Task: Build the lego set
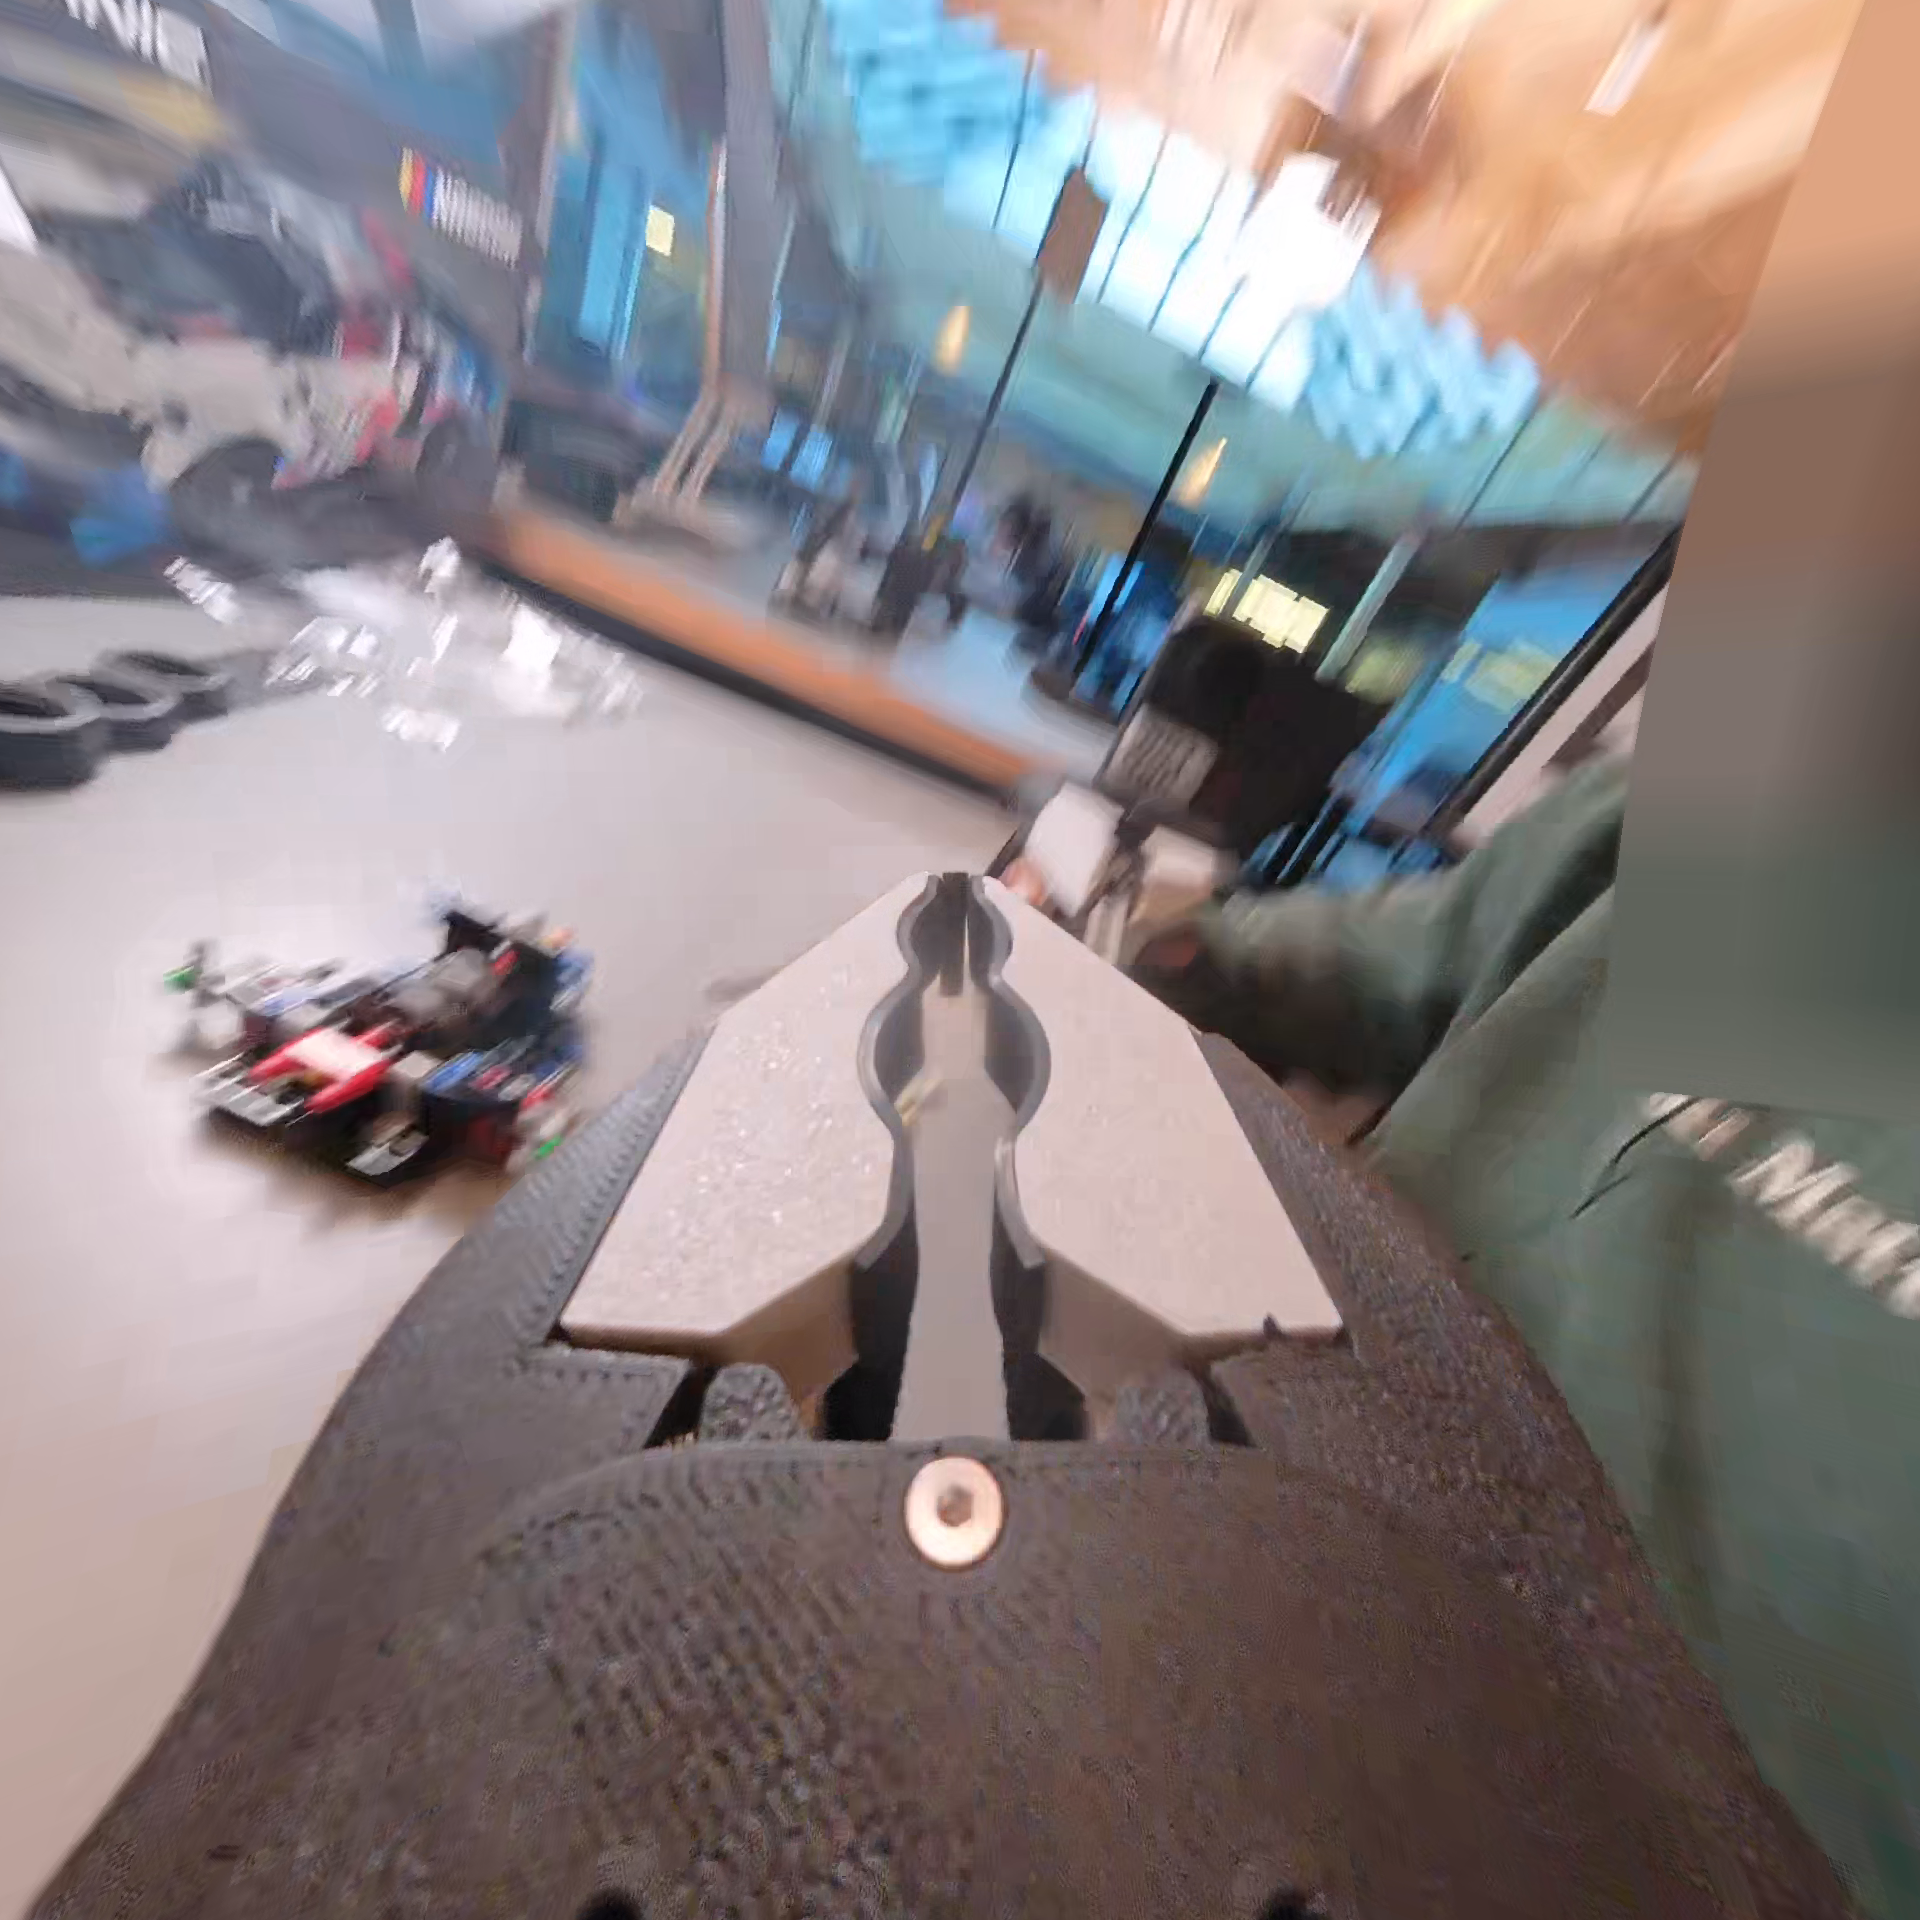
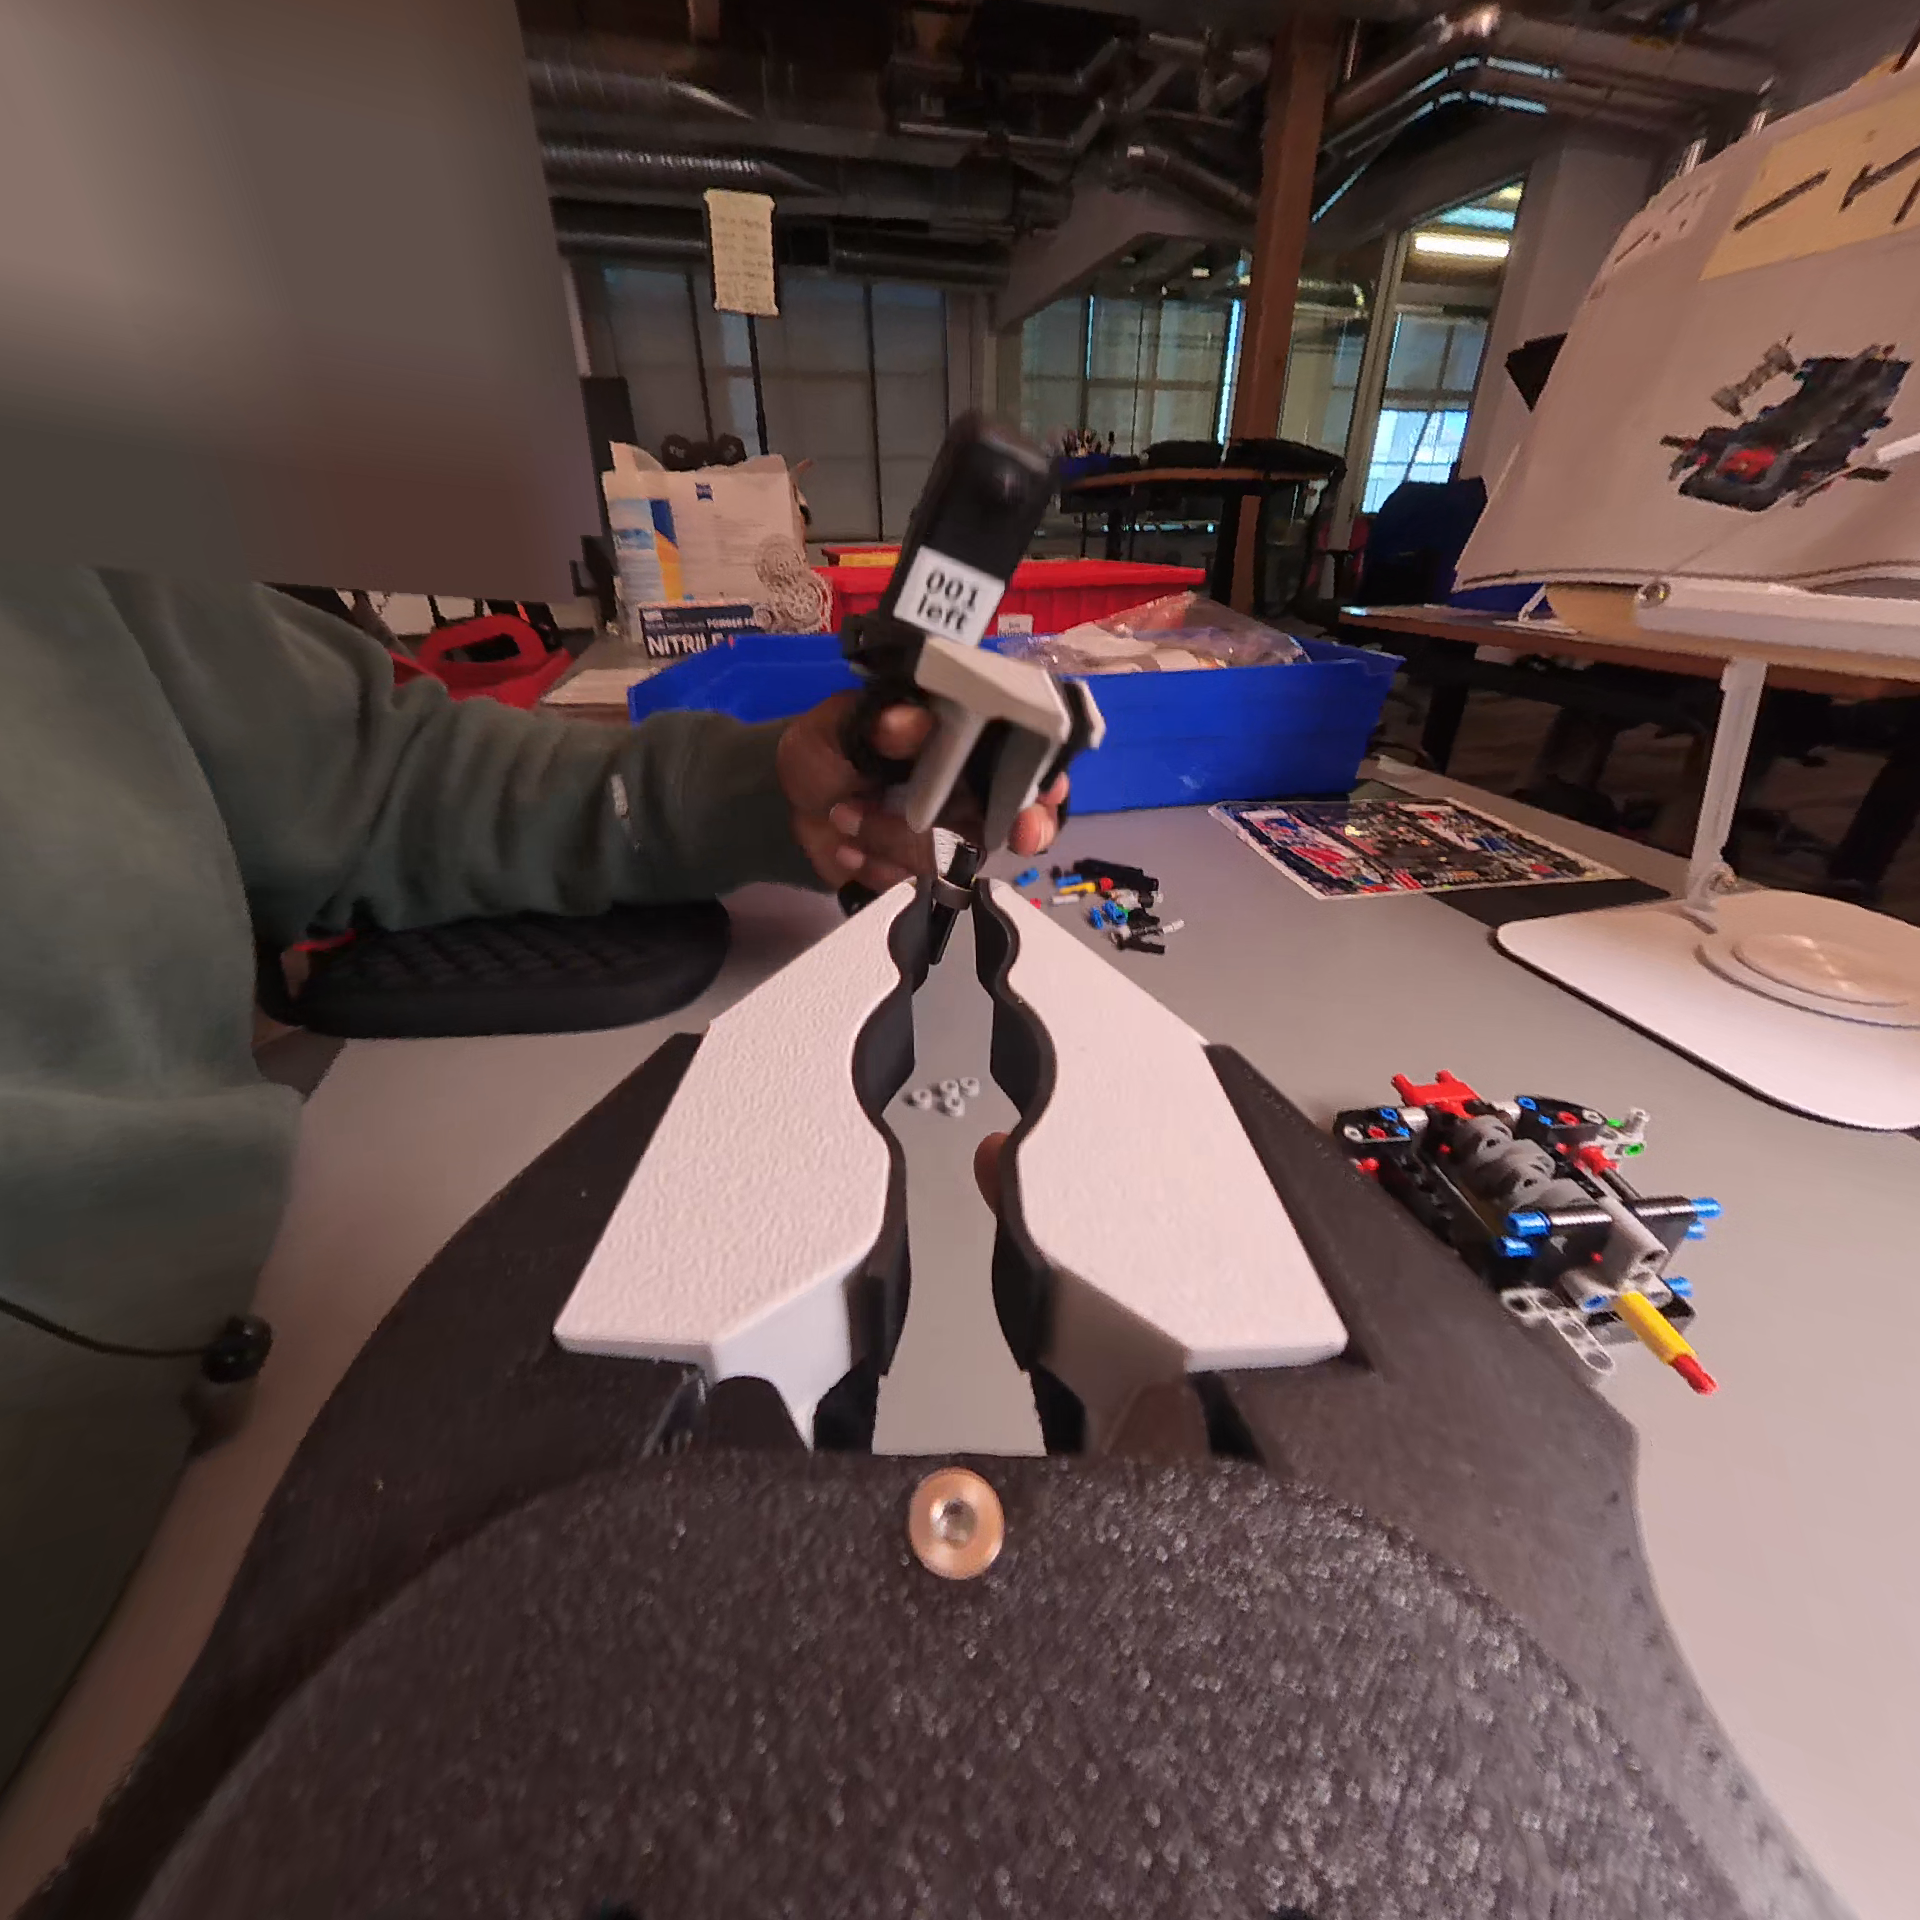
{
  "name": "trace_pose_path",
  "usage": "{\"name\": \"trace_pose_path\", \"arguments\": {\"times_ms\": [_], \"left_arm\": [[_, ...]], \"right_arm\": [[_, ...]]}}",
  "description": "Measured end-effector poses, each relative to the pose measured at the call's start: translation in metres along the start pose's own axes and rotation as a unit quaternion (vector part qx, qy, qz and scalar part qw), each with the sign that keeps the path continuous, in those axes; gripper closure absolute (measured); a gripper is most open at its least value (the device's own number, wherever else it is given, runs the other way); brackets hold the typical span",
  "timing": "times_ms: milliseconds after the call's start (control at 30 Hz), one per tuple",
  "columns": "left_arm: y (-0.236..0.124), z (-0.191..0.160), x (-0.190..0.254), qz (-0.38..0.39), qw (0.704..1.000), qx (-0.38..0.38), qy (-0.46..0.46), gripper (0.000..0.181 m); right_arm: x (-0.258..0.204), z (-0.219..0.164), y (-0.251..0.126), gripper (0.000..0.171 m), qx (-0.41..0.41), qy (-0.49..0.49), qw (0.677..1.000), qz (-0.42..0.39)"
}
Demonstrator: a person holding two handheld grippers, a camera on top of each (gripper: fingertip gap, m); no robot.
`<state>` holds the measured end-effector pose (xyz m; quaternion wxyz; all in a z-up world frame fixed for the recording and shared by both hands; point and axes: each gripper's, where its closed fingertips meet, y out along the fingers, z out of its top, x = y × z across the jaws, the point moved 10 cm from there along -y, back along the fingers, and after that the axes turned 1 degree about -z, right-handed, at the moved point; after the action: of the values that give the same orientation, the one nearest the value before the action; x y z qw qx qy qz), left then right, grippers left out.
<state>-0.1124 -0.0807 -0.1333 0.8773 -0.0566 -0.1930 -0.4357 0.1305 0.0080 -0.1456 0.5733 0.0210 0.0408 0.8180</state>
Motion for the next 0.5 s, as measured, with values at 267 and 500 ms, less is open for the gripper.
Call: {"name": "trace_pose_path", "arguments": {"times_ms": [267, 500], "left_arm": [[0.026, -0.015, 0.032, -0.058, 0.974, 0.181, -0.122, 0.180], [0.036, -0.017, 0.042, -0.047, 0.969, 0.211, -0.120, 0.180]], "right_arm": [[-0.002, 0.009, 0.001, 0.167, 0.065, 0.063, 0.996, 0.007], [-0.001, 0.011, 0.000, 0.166, 0.088, 0.090, 0.992, 0.007]]}}
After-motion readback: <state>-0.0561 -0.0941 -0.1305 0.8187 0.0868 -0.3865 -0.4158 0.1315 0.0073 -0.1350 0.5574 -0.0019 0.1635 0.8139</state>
